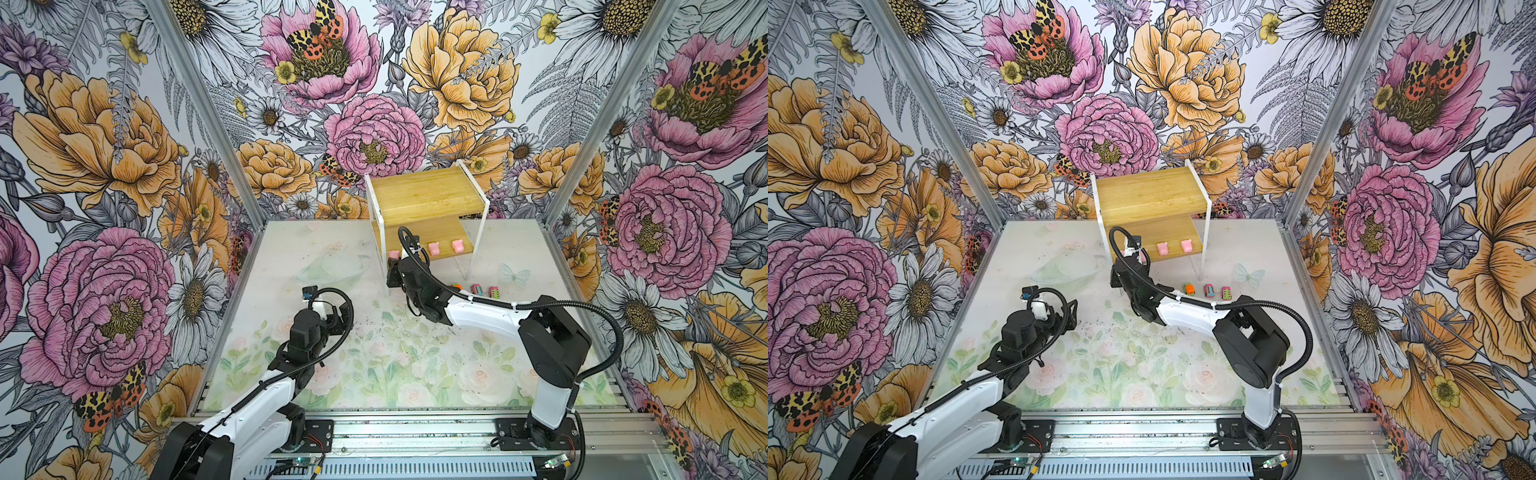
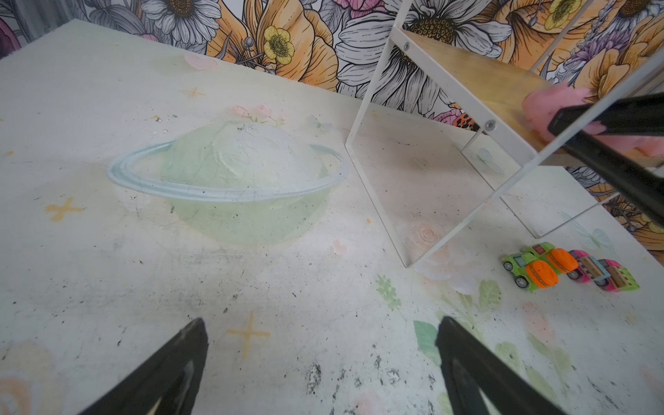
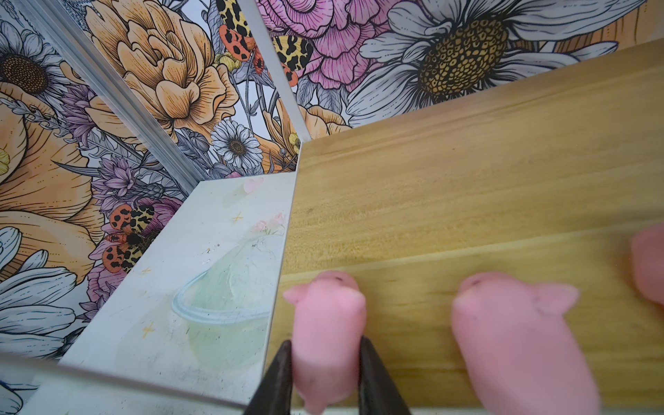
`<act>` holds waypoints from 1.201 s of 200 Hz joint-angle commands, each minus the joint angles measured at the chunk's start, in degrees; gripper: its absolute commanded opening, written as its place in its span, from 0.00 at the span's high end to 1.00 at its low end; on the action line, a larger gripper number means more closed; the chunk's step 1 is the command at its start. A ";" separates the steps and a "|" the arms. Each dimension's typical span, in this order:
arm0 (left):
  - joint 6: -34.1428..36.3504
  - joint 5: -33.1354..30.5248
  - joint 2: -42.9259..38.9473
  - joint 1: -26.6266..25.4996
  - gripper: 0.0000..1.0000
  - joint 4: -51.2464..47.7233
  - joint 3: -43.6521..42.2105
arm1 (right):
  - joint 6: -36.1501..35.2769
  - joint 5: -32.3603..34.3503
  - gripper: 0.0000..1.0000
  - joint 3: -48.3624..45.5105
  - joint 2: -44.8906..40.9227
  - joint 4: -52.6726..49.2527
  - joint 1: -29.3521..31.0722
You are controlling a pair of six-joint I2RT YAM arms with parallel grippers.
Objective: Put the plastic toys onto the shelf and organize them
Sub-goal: 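Lower the held pig onto the lower shelf board at the row's end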
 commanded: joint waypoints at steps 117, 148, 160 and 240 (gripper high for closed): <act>0.17 -0.43 0.07 -0.33 0.01 1.81 -0.75 | 0.73 -0.91 0.65 -0.45 -0.76 -5.12 -0.07; 0.20 -0.46 0.07 -0.34 0.01 1.80 -0.74 | 1.08 -0.92 0.64 -1.16 -1.28 -5.15 0.10; 0.13 -0.44 0.07 -0.36 0.01 1.79 -0.75 | 1.09 -0.92 0.64 -1.38 -1.38 -5.21 0.25; 0.20 -0.44 -0.03 -0.27 0.01 1.76 -0.72 | 1.11 -0.92 0.63 -2.06 -2.02 -5.63 0.48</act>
